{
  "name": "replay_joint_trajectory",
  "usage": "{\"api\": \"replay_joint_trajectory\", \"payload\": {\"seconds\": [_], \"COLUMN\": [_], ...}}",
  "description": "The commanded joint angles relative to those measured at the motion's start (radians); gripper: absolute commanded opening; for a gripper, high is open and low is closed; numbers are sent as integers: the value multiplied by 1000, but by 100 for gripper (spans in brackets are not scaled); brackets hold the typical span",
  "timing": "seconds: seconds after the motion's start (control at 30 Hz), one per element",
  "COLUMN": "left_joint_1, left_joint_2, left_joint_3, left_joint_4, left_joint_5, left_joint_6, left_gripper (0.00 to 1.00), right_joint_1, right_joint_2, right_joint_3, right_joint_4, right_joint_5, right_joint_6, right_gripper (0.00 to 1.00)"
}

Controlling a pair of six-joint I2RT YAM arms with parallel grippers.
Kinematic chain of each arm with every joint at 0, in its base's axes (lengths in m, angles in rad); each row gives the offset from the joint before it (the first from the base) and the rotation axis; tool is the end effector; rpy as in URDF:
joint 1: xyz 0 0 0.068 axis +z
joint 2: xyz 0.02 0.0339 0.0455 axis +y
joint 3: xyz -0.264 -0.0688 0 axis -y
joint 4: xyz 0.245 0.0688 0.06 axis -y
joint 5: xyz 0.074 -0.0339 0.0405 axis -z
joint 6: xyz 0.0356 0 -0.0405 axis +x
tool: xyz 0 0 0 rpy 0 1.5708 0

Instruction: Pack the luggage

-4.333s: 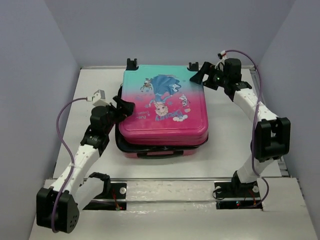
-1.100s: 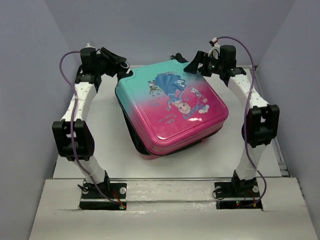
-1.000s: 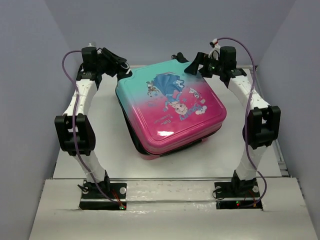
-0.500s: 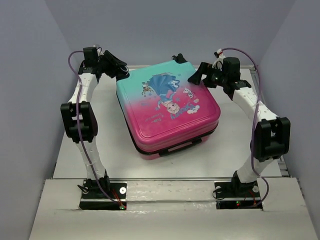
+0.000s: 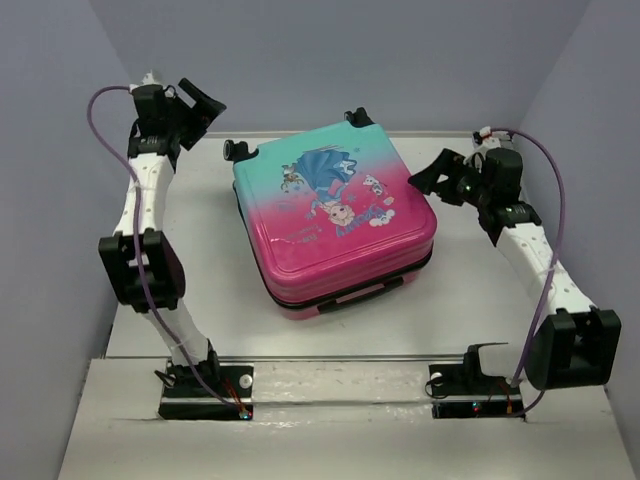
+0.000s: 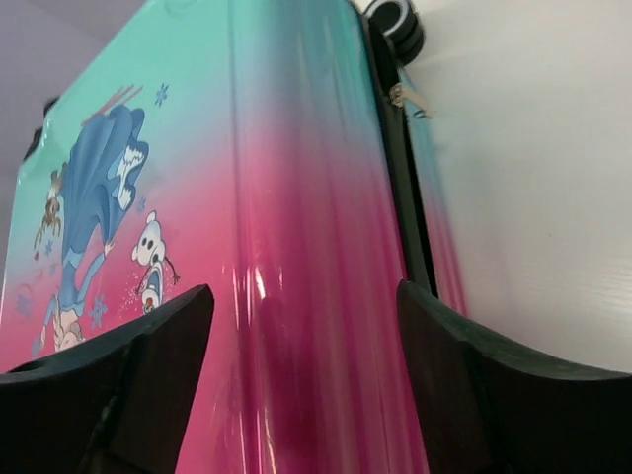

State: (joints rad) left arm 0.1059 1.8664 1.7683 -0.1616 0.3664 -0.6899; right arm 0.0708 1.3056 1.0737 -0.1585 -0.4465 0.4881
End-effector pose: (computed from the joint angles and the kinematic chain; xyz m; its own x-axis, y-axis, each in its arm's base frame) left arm 0.4491 0.0349 0.3742 -0.3533 -0.6351 -0.6869 0.0269 0.7270 -0.6861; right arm 0.2993 0.0366 0.3300 -0.5520 0.3849 -0.7397 -0.2301 0.7823 0.5788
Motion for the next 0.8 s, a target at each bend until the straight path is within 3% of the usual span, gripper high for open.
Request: {"api": "replay_joint_trajectory", "payload": {"seconds": [0.0, 0.03, 0.13, 0.2, 0.27, 0.47, 0.57, 0.63, 0.77], "left_joint_1": [8, 8, 6, 0, -15, -66, -98, -112, -172], "left_joint_2": [-341, -443, -591, -723, -839, -1041, -1047, -1038, -914], "left_joint_3": [-270, -341, -674, -912, -1114, -1397, -1474, -1492, -1501], "left_joint_4": [144, 201, 324, 390, 427, 470, 481, 507, 603], "left_joint_5": [-121, -127, -93, -77, -73, -75, -73, -86, -87], "left_joint_6": [3, -28, -95, -146, -192, -243, -237, -232, -234], "left_gripper": [99, 99, 98, 97, 95, 93, 93, 93, 93], "right_joint_1": [-51, -69, -83, -92, -92, -92, -92, -92, -92], "right_joint_2": [-114, -130, -212, -252, -265, -253, -213, -197, -131], "right_joint_3": [-79, -130, -216, -296, -355, -465, -504, -538, -577], "right_joint_4": [33, 33, 34, 34, 34, 94, 151, 285, 382], "right_joint_5": [87, 104, 190, 242, 265, 208, 117, 45, -81], "right_joint_6": [64, 70, 87, 92, 87, 96, 125, 142, 167], "right_gripper": [70, 51, 16, 7, 7, 7, 7, 7, 7]}}
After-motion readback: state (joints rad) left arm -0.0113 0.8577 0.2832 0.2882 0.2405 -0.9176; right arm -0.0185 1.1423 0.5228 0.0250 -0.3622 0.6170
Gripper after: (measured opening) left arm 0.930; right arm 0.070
